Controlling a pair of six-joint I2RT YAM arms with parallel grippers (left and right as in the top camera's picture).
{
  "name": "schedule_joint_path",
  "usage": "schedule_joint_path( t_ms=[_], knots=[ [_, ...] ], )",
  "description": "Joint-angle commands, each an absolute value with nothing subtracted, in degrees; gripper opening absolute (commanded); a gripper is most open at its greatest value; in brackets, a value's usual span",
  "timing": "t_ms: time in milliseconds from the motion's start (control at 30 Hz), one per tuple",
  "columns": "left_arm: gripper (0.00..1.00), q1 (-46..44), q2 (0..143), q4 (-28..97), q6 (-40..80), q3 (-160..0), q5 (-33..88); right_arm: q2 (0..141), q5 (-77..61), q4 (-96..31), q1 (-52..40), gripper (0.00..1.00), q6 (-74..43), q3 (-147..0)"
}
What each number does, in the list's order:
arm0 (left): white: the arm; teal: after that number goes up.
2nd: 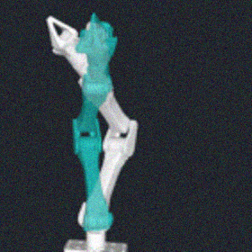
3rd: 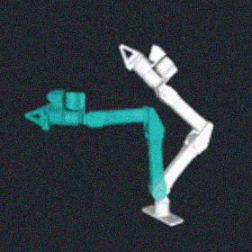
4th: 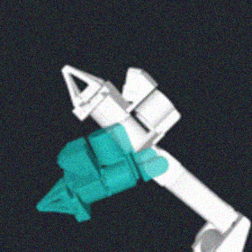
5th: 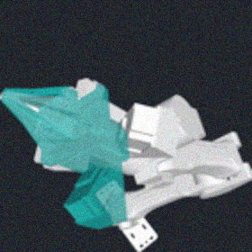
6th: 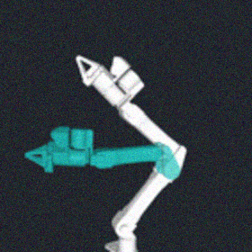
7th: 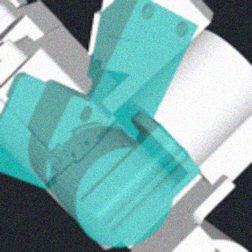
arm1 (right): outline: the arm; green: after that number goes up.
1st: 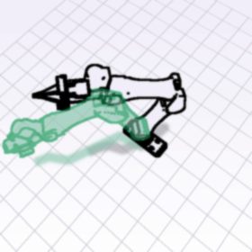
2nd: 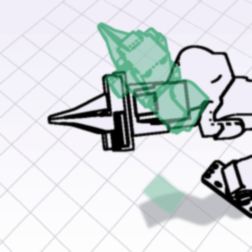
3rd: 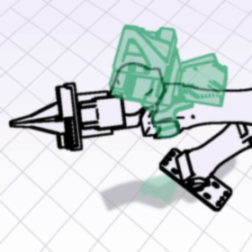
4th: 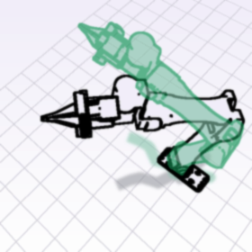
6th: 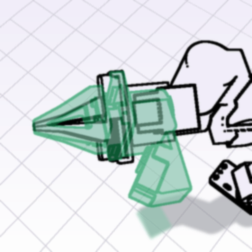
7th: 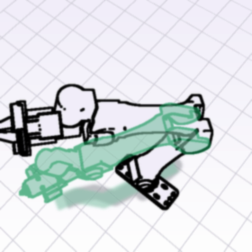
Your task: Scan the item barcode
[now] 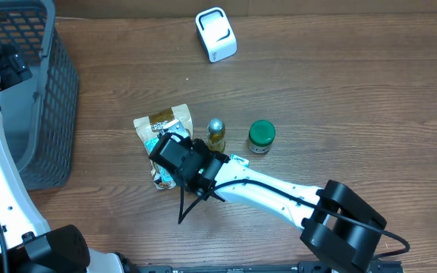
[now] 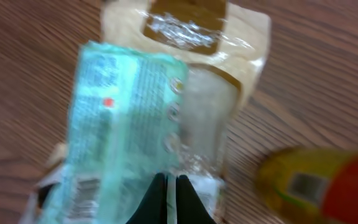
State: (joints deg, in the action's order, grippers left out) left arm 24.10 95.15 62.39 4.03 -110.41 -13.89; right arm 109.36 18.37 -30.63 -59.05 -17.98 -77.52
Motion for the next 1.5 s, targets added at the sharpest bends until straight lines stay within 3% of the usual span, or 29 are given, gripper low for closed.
schedule_joint_path(
  t_ms=[0, 733, 900, 1300, 1467],
  knots=[
    [0.99, 23.97, 95.02, 62.37, 2.94, -111.24, -13.50, 109.86, 9.87, -27.07, -59.05, 0.04, -17.76, -77.36],
    [1.00, 23.99, 95.02, 62.37, 2.96, -111.24, -13.47, 113.19, 2.39, -26.22, -59.44, 0.04, -17.96, -77.25],
    [0.99, 23.99, 95.02, 62.37, 2.94, -111.24, -13.50, 113.51, 1.74, -26.17, -59.44, 0.18, -17.93, -77.25],
    [1.00, 23.97, 95.02, 62.37, 2.96, -111.24, -13.47, 113.49, -0.16, -24.49, -59.40, 0.21, -17.45, -77.36],
    [1.00, 23.99, 95.02, 62.37, 2.96, -111.24, -13.47, 112.33, -0.14, -25.34, -58.87, 0.42, -17.43, -79.81]
  ],
)
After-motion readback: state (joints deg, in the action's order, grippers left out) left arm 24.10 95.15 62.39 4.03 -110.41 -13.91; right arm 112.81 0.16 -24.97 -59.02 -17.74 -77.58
